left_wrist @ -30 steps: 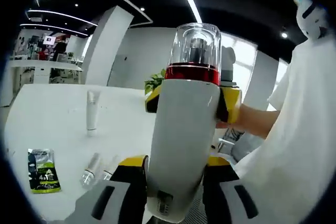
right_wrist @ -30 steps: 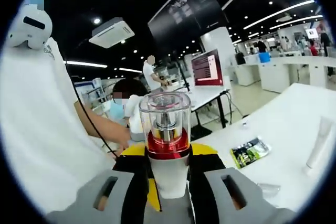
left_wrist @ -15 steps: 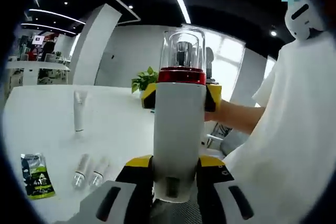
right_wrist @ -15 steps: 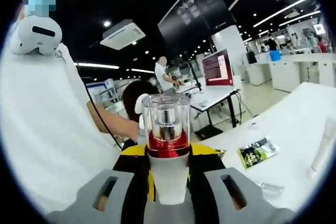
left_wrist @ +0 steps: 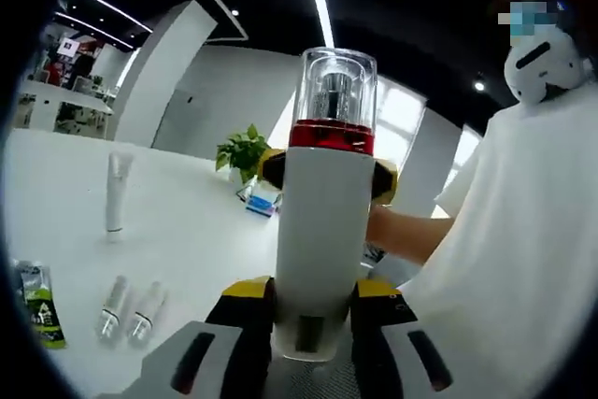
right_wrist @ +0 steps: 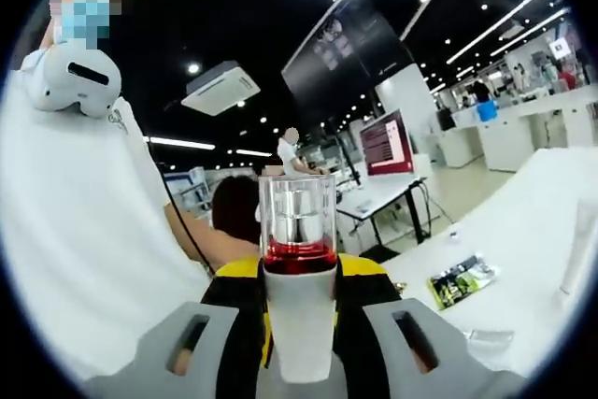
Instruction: Arrange the skincare products in the storage area until every visible bottle or jar stands upright without overlapping.
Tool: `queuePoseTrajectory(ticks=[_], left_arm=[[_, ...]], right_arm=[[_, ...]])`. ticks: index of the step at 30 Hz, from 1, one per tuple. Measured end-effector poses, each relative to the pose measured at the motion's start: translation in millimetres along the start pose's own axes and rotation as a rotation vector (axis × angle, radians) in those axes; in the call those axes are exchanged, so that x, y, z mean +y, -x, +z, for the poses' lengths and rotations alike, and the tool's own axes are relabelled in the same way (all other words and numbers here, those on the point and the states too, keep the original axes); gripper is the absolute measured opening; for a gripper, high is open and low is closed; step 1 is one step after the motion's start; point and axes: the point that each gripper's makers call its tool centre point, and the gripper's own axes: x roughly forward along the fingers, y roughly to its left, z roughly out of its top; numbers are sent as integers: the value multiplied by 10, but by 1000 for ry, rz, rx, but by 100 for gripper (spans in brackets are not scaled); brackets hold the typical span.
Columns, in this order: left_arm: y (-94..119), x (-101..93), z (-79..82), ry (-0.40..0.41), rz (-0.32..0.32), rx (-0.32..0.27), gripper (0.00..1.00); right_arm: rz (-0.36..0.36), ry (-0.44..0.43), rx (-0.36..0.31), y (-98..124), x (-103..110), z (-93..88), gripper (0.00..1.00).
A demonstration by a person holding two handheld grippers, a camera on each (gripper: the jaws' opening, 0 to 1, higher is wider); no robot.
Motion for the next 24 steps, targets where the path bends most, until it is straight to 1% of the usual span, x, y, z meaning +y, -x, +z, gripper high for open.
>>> queuePoseTrajectory(ticks=[1,3,5,10,12,14,17,18,19,20,22,24], left_arm=[[-13,-9,23,10,-9,-9,34],[-47,-18,72,10,-16,-26,36],[-86,-35,97,9,-28,-24,34],[-148,-44,81,5,-41,-10,34],[-173,-17,86,1,-33,-17,36],[-200,-18,92,10,-43,-20,36],[-221,-13,95,3,-44,-15,36],[-216,-18,85,3,-49,-4,35],[-212,-8,85,5,-43,-2,35],[-194,19,102,-25,-27,-10,34],[-154,44,123,-26,-8,-8,33],[-144,60,122,-29,2,-1,32]], right_arm=[[5,-11,-30,22,1,40,25],[7,-18,-64,64,1,91,25],[0,-19,-73,103,-16,101,25],[-16,-22,-86,124,-28,102,25],[-30,-23,-87,117,-40,89,25],[-41,-27,-92,112,-55,79,25],[-53,-28,-87,105,-77,48,25],[-54,-32,-88,103,-80,45,25],[-58,-33,-90,104,-87,46,25],[-70,-40,-95,108,-109,50,26],[-92,-45,-104,101,-147,59,26],[-94,-59,-100,66,-160,61,27]])
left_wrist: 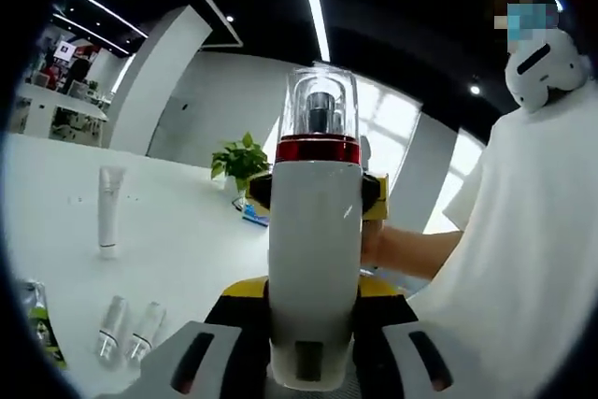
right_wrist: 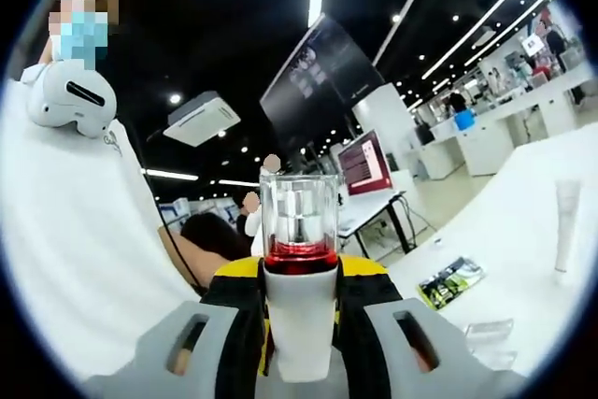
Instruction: Arrange the skincare products in the storage area until every visible bottle or jar stands upright without overlapping.
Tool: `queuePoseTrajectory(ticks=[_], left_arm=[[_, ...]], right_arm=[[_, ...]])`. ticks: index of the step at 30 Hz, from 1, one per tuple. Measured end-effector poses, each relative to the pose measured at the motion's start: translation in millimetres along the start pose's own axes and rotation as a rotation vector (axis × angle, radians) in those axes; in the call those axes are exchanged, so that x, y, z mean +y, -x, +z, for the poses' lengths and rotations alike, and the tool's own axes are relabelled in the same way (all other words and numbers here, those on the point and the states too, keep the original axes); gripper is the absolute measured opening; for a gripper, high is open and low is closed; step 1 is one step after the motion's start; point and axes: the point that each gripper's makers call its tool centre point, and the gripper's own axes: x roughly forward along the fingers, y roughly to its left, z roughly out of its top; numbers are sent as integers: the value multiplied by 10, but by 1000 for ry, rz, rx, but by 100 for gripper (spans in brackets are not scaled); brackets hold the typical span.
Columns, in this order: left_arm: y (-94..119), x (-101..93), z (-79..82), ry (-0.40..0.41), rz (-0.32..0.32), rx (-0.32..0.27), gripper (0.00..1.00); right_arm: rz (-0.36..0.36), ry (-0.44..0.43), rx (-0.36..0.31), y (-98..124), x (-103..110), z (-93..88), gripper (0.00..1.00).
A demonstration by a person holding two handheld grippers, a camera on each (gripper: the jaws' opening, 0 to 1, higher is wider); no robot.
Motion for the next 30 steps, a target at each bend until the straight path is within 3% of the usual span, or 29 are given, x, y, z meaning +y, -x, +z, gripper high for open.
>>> queuePoseTrajectory(ticks=[5,9,15,20,24,30], left_arm=[[36,75,1,-15,44,-4,32],[103,262,-13,-25,145,-6,31],[163,387,-43,-9,210,-10,31],[161,398,-50,18,218,-35,31],[170,385,-54,46,214,-62,31],[174,358,-57,79,200,-87,30]], right_arm=[[-76,41,23,-96,-81,-15,28],[-182,96,49,-127,-229,-27,29],[-339,18,40,-212,-371,-63,31],[-415,-12,-1,-220,-421,-64,32],[-474,-1,54,-176,-484,-179,35],[-465,-70,40,-129,-507,-209,35]])
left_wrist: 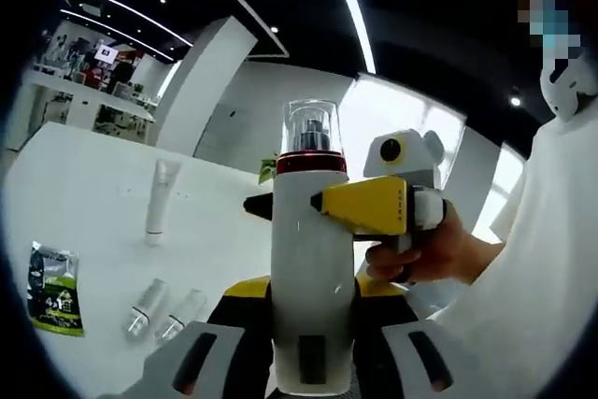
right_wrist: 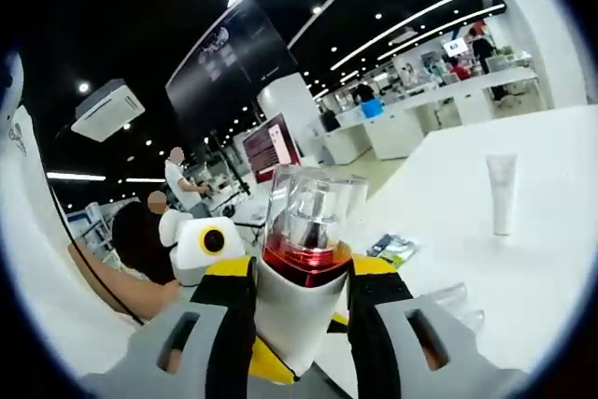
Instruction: Arrange the skincare products in the storage area until every visible bottle or jar stands upright without overlapping.
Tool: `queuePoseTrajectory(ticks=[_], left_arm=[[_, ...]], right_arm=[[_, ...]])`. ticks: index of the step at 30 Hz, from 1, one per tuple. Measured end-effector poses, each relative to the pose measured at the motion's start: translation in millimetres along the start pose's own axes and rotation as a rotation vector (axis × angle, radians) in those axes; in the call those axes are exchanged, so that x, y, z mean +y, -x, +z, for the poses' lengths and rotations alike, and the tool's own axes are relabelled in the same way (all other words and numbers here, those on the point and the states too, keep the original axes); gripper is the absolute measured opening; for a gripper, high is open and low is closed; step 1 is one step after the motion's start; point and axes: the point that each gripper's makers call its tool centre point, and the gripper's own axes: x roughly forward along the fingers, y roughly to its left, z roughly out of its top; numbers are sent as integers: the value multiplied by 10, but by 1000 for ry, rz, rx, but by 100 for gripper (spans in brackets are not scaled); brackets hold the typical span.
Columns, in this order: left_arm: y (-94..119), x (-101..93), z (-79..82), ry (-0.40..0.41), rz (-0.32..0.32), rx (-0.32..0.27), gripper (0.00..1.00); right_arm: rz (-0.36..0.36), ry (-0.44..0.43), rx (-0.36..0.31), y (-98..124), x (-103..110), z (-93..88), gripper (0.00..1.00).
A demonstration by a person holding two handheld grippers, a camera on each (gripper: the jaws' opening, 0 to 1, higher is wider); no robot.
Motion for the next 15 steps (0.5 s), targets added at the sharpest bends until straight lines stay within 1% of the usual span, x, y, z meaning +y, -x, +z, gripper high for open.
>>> queuePoseTrajectory(ticks=[6,9,11,15], left_arm=[[-1,-17,-23,26,-5,-14,30],[0,3,-59,27,5,-3,30],[2,7,-77,24,8,2,30],[8,26,-78,17,18,2,30]], right_arm=[[12,-30,19,-13,36,-25,34],[3,-53,40,-38,25,-68,33],[2,-54,45,-48,34,-86,33],[-13,-97,48,-74,23,-95,33]])
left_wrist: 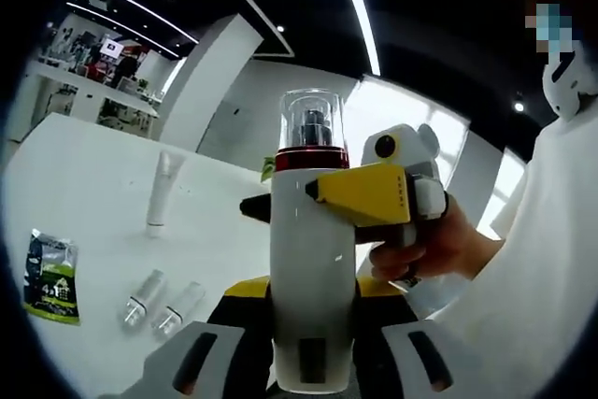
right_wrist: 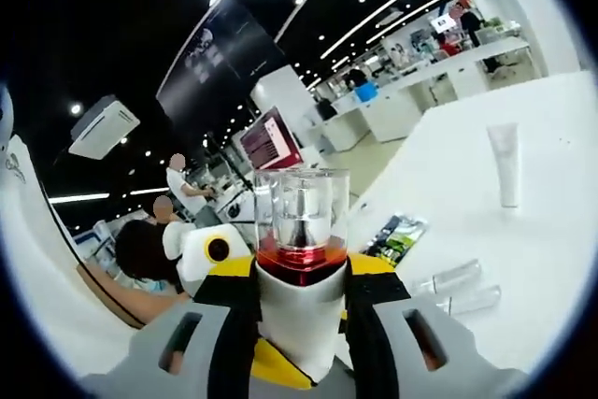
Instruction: Arrange the skincare products in the storage area until every visible bottle or jar stands upright without overlapping.
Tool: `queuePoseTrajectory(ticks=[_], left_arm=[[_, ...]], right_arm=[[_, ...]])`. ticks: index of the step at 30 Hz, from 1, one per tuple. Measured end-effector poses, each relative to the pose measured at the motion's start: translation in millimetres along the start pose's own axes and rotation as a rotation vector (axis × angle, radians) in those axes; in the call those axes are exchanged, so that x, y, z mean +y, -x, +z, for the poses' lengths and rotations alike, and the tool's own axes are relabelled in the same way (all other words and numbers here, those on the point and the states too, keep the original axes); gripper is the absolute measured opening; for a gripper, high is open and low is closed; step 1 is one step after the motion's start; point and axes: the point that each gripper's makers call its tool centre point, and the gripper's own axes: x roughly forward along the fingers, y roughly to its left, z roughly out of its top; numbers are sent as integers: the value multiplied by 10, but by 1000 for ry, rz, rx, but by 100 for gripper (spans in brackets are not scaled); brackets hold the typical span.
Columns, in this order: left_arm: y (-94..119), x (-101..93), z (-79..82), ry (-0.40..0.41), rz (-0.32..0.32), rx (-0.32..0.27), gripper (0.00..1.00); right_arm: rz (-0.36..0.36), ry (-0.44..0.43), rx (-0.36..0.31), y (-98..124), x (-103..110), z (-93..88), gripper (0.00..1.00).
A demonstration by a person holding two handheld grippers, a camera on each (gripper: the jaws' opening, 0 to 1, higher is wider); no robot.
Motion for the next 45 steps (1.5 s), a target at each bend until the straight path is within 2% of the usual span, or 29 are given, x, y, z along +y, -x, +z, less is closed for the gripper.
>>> queuePoseTrajectory(ticks=[10,18,20,23,28,32,35,40,42,45], left_arm=[[7,48,-27,-23,23,9,30],[-7,32,-36,-8,7,-4,31],[-19,27,-25,-4,1,-14,31],[-36,60,-41,-71,18,2,32],[-9,107,-36,-94,53,-2,35],[103,304,-267,-161,152,111,42],[203,426,-379,-177,213,153,48],[474,725,-562,-182,362,241,49],[563,800,-593,-238,400,281,49],[758,933,-683,-348,479,372,49]], right_arm=[[-35,-28,40,-25,-46,-96,34],[-57,12,68,-5,-44,-133,33],[-58,26,55,4,-37,-114,32],[-66,93,55,0,-25,-117,32],[-81,146,46,8,-28,-83,32],[-95,167,25,54,-95,24,32],[-112,172,-1,110,-169,124,32],[-150,180,-34,225,-323,268,32],[-160,185,-44,257,-365,306,32],[-181,195,-51,306,-468,345,32]])
